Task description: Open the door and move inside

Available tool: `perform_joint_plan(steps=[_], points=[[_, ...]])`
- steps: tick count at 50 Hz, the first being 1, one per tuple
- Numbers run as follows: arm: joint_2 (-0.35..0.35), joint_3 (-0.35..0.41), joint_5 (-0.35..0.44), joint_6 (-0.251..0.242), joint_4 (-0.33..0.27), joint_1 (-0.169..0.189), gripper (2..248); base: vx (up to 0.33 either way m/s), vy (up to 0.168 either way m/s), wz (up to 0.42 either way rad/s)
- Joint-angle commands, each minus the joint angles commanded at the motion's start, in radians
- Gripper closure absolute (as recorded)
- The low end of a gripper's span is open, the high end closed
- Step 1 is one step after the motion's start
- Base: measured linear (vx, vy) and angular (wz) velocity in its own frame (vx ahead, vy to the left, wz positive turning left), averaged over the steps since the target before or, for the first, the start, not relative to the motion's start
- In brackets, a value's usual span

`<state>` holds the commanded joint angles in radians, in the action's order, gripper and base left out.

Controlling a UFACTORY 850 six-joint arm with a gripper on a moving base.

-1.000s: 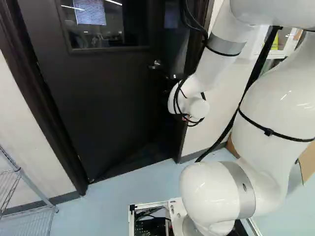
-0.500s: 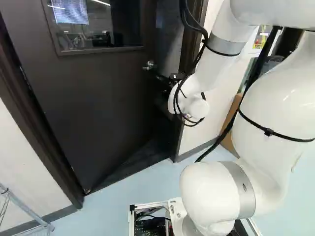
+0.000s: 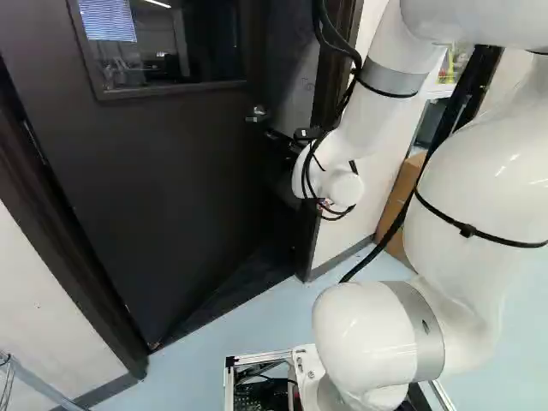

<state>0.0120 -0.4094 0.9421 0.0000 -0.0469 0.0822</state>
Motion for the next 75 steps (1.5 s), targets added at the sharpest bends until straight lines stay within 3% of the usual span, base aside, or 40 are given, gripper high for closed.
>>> perform_joint_plan(steps=[75], points=[[0.0, 0.0, 0.0, 0.0, 0.0, 0.0, 3, 0.055, 0.106, -0.012]])
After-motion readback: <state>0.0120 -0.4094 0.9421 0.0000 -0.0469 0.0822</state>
